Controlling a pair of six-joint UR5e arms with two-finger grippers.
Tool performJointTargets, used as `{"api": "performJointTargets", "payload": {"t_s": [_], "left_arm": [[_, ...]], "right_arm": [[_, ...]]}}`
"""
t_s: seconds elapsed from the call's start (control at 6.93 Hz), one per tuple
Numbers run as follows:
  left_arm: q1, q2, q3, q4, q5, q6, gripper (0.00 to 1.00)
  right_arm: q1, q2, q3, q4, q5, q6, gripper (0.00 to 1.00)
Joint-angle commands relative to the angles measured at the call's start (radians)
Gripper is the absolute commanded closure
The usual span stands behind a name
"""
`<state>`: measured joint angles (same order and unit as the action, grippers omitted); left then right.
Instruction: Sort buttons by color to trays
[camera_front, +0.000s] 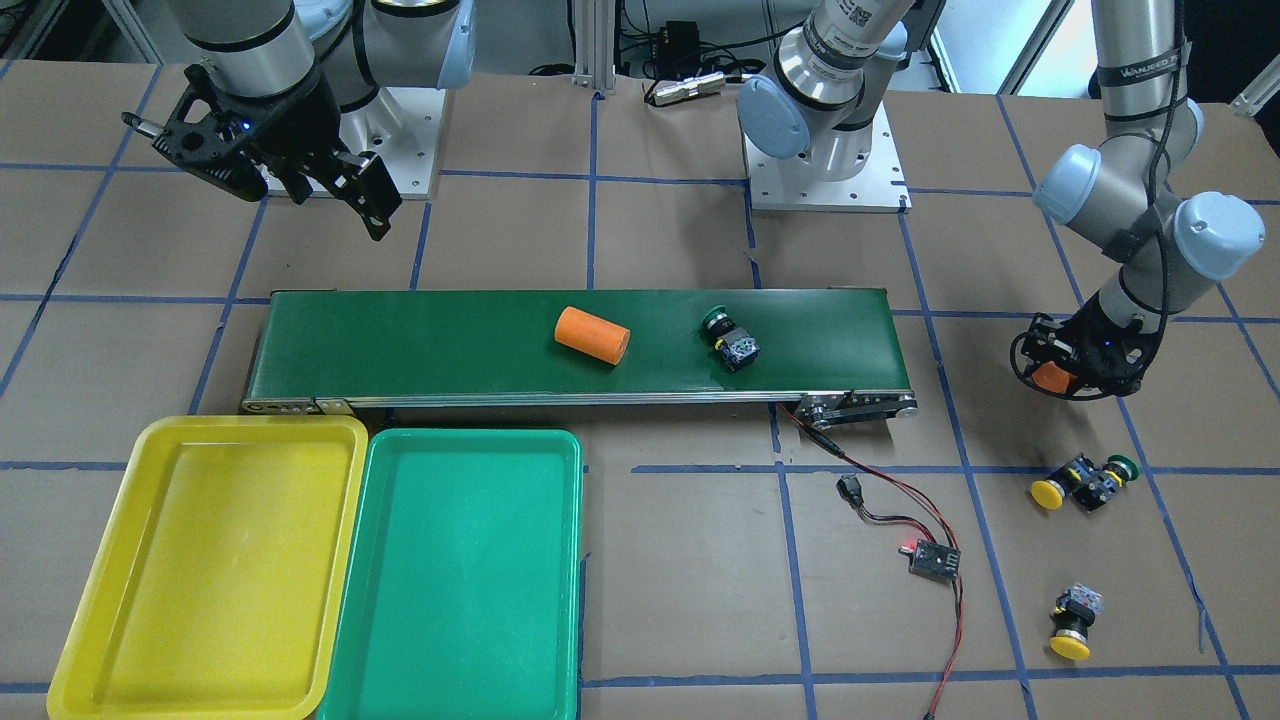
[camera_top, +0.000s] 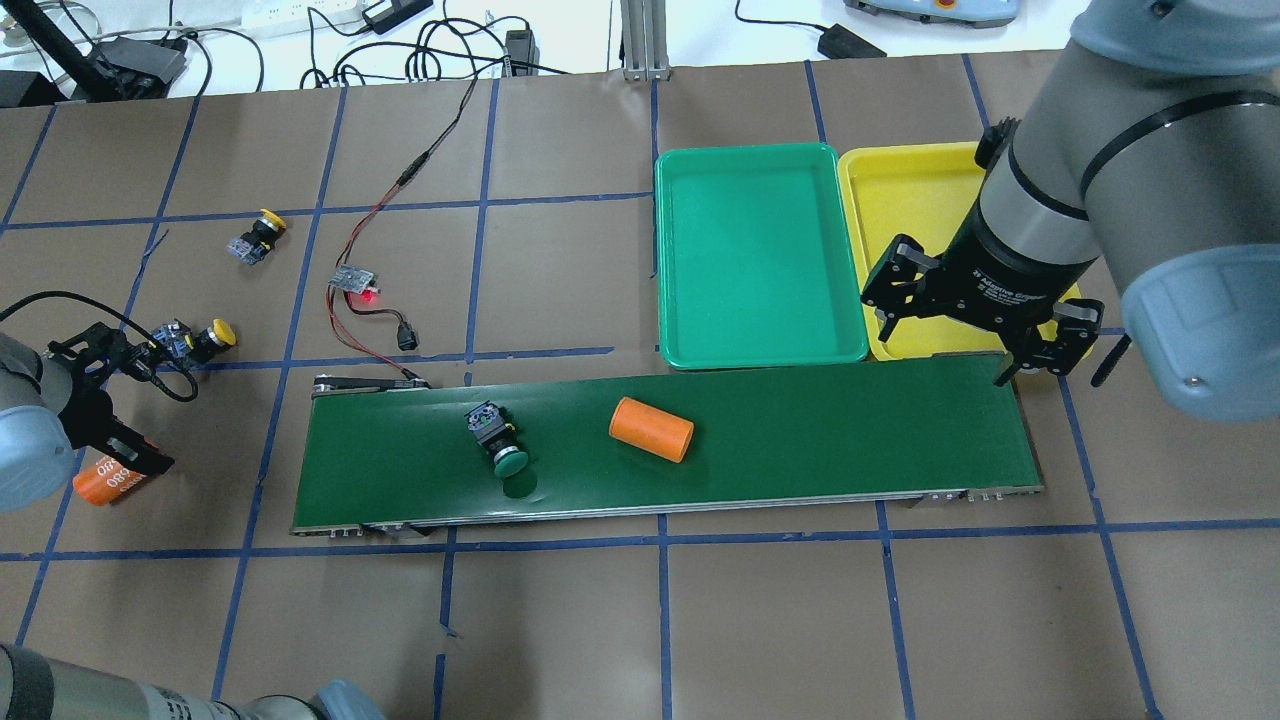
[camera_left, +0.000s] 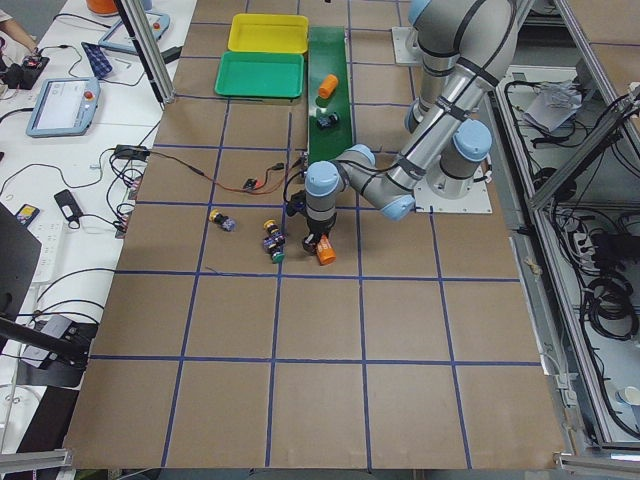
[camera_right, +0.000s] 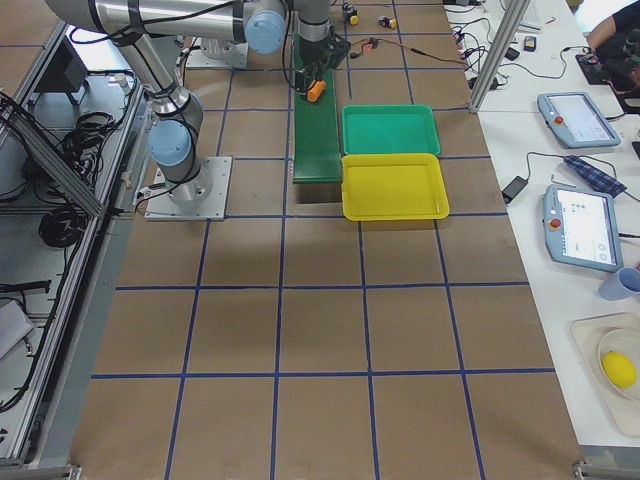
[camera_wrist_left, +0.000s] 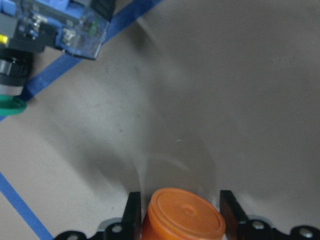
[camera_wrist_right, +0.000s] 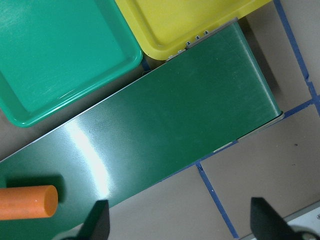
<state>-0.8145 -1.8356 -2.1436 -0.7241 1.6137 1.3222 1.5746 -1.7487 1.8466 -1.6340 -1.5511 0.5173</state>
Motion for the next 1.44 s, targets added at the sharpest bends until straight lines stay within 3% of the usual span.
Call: {"api": "performJointTargets", "payload": {"t_s": [0.0,0.14,0.29,0.43,0.72,1.01,1.15,1.3], "left_arm": [[-0.014,0.089,0.007,-0.140,-0.009,-0.128,0.95],[-0.056,0.143,0.030,-0.197,-0.055,-0.180,0.95],[-0.177,0.192,0.077,-0.336,-0.102,-0.239,0.95],[-0.313,0.231,0.118,-0.389,-0.135,-0.302,0.96],[-0.527,0.289,0.052,-0.385,-0.144,-0.304,0.95],[-0.598,0.308,-0.040,-0.330,-0.143,-0.313,0.93],[-0.612,0.303,-0.054,-0.319,-0.144,-0.389,0.55],[-0.627,0.303,-0.062,-0.314,-0.147,-0.443,0.01]], "right_arm": [[0.002,-0.002,0.000,0.006,0.000,0.035,0.00],[0.002,0.003,0.000,0.011,-0.003,0.036,0.00],[0.002,0.001,0.000,0.010,0.000,0.036,0.00],[0.001,0.001,0.002,0.011,-0.003,0.036,0.00],[0.004,0.001,0.002,0.010,0.000,0.035,0.00],[0.008,0.008,0.002,0.011,-0.001,0.014,0.00],[0.008,0.018,0.003,0.011,-0.013,0.007,0.00],[0.010,0.034,0.022,-0.001,-0.003,-0.104,0.00]]}}
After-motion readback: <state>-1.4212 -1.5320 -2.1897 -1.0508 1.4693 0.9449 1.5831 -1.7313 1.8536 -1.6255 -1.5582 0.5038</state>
